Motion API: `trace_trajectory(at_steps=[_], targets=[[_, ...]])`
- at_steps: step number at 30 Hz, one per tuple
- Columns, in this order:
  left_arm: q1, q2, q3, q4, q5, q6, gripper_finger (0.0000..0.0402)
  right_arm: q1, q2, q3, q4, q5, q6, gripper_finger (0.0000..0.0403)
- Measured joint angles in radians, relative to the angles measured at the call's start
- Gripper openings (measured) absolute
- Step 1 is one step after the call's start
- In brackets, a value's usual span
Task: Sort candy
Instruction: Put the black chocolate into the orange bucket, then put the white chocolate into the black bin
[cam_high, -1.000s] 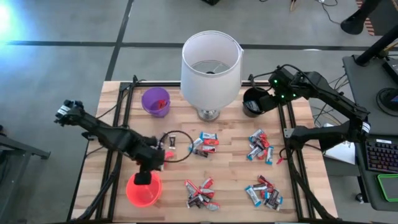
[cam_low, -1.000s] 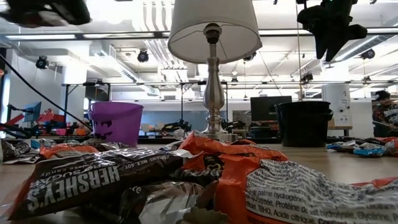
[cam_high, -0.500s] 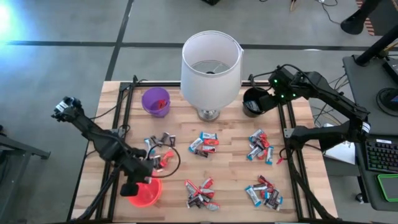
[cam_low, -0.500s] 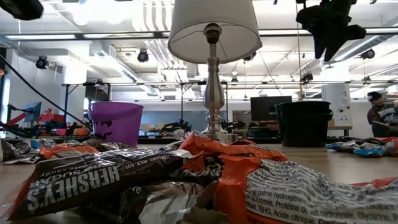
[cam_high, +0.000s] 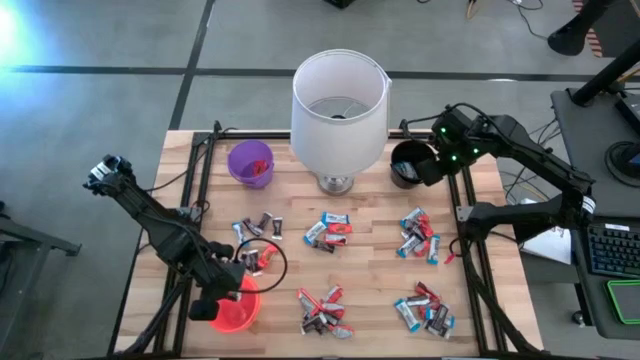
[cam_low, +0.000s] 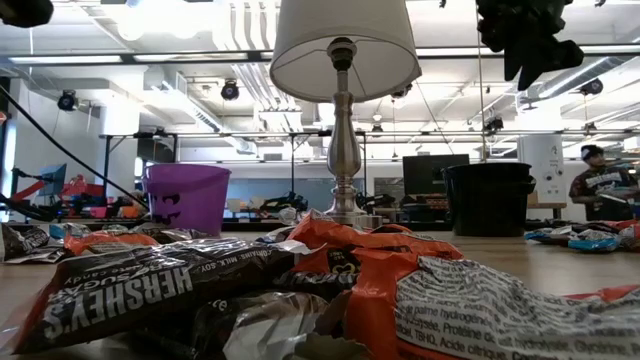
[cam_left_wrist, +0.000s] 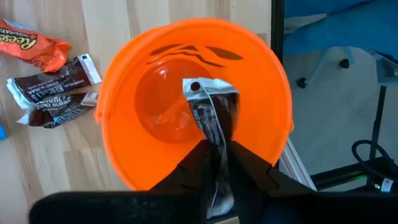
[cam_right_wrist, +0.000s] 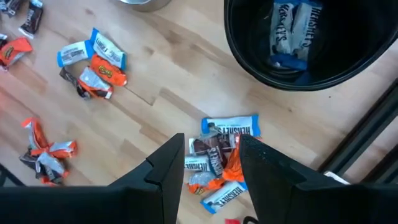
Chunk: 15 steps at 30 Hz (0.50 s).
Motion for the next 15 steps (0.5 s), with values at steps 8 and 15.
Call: trace_trajectory(at_steps=[8, 15], targets=[[0.000, 0.000, 0.000, -0.016, -0.002, 0.018, 0.0106, 0.000, 0.000, 0.000, -0.001, -0.056, 0.001, 0.0144], [0.011, -0.004, 0.009, -0.086, -0.052, 0.025, 0.0114, 0.015, -0.013, 0.000, 0.000, -0.236, 0.004, 0.0144]])
